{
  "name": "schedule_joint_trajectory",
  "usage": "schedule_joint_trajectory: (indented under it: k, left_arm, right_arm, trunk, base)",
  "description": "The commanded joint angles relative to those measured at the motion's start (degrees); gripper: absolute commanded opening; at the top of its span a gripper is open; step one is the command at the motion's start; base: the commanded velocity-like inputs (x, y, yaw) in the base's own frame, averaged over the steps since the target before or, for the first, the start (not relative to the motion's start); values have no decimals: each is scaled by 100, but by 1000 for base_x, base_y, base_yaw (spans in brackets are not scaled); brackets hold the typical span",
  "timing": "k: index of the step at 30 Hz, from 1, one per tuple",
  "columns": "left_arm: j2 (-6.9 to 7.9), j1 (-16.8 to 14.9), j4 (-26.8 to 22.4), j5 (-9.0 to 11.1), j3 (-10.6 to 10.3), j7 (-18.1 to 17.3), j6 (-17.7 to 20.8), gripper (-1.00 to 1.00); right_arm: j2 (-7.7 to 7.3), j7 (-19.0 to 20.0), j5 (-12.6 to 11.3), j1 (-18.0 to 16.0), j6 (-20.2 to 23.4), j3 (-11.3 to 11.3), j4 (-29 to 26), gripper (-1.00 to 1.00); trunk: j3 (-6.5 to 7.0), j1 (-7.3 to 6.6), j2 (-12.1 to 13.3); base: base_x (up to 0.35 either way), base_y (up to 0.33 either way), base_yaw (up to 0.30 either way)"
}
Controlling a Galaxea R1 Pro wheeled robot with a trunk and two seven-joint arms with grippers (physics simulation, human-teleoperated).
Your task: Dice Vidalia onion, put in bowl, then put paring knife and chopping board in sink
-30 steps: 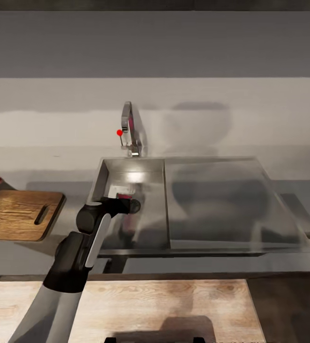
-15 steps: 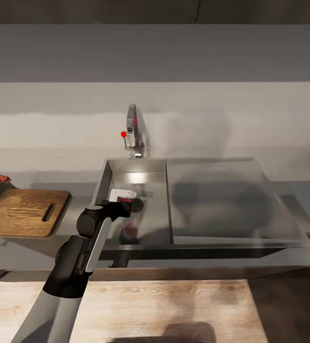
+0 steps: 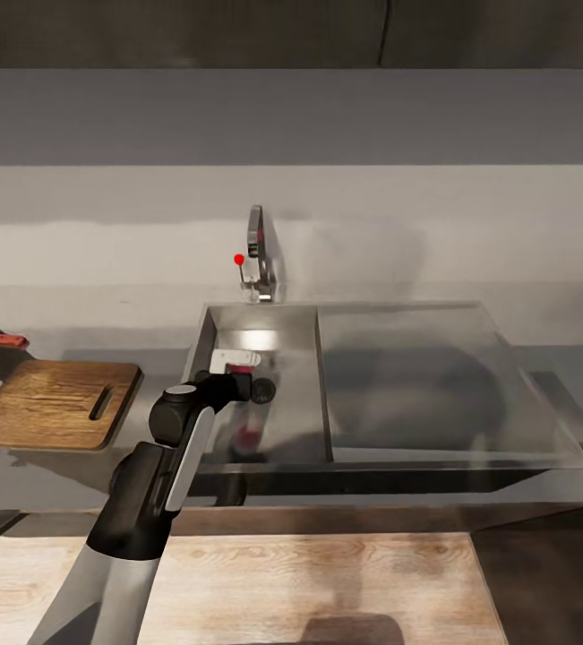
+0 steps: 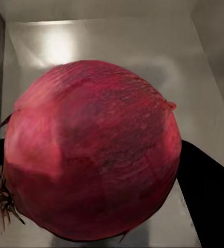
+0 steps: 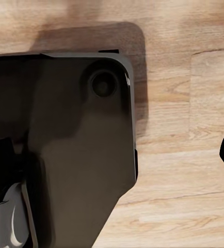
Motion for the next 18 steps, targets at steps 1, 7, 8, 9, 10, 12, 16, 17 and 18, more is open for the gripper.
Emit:
schedule_joint_trajectory:
  k: [1,7,8,9,10,12,16,17,18]
  left_arm:
    - [-16,-6,-5,56,-16,56,-9,-100]
    - [-40,-21,-5,61,-87,49,-97,-100]
    - [-36,-22,-6,61,-89,48,-130,-100]
    - [-34,-22,-6,61,-90,48,-156,-100]
    - [-33,-22,-5,61,-92,51,-220,-100]
    - [-40,-22,-9,61,-100,54,-387,-100]
    - [-64,-22,-11,61,-110,56,-474,-100]
    - [-65,-22,-11,61,-110,56,-477,-100]
    - [-67,-22,-12,61,-111,56,-484,-100]
  right_arm:
    - [4,40,25,-2,-17,-49,-3,100]
    - [4,40,25,-2,-17,-50,-3,100]
    - [4,40,25,-2,-17,-49,-3,100]
    - [4,40,25,-2,-17,-49,-3,100]
    - [4,40,25,-2,-17,-49,-3,100]
    - [4,40,25,-2,-17,-48,-3,100]
    - [4,40,25,-2,-17,-48,-3,100]
    - [4,40,25,-2,-17,-48,-3,100]
    - [4,40,25,-2,-17,-48,-3,100]
  trunk:
    - [1,3,-9]
    - [54,3,-9]
    - [63,3,-9]
    - [72,3,-9]
    - [81,3,-9]
    - [99,3,-9]
    - [135,3,-9]
    - [144,3,-9]
    - [153,3,-9]
  base:
    - [0,0,0]
    - [0,0,0]
    - [0,0,0]
    - [0,0,0]
    - [0,0,0]
    - [0,0,0]
    - [-42,59,0]
    - [-73,124,0]
    - [-61,99,0]
